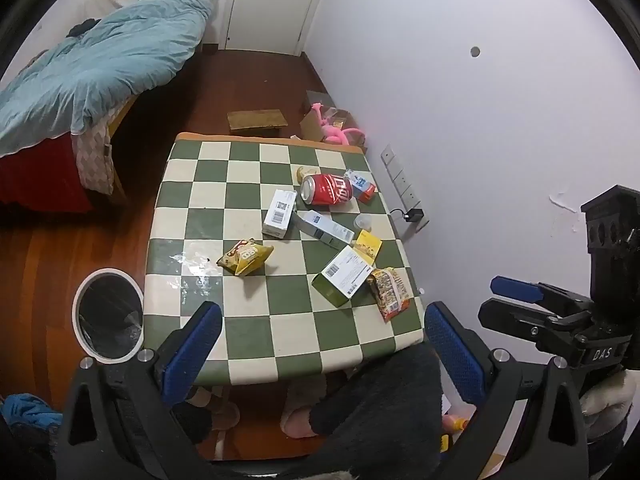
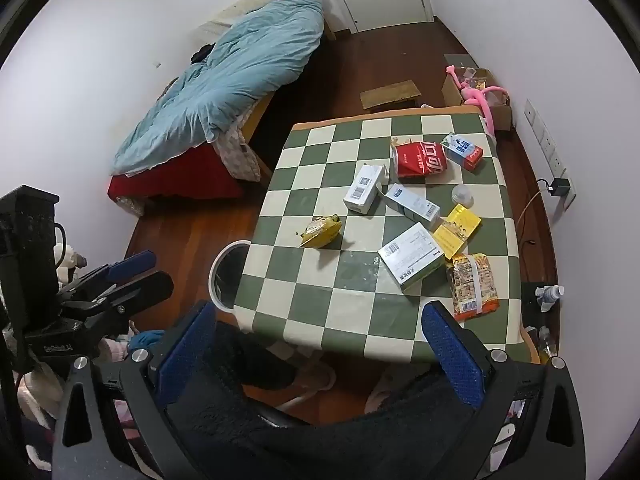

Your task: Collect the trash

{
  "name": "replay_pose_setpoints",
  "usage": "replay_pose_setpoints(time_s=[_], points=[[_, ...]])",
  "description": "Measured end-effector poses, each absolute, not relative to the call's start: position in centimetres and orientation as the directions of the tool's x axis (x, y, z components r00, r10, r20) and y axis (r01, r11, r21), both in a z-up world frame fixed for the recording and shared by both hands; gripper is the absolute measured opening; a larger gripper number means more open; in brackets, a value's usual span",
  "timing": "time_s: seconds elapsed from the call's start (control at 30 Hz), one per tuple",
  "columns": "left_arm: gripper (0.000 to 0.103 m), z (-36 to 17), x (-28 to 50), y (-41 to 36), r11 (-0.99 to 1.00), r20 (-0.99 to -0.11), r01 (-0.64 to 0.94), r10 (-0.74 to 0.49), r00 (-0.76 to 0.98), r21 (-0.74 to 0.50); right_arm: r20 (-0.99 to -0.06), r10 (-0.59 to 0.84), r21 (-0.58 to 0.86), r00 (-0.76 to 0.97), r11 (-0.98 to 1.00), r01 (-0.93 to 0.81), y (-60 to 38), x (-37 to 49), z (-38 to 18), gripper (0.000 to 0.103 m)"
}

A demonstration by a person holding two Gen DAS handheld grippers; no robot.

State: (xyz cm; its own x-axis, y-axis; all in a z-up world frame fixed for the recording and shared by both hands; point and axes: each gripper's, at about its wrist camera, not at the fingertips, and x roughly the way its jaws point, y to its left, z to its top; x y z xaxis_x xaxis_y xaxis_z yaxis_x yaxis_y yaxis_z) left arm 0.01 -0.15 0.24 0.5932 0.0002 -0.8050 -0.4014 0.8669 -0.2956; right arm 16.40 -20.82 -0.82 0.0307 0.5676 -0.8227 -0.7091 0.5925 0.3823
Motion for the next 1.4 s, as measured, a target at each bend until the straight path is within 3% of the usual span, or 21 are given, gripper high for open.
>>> replay_pose_setpoints(time_s=[1.4], points=[[0.103,0.9,0.6,-0.8,0.866,-0.744,-0.345,-0.047,0.666,-0.363,-0.784,0.621,0.424,0.024,0.564,-0.709,-21.0,16.3,-0.4,0.103]])
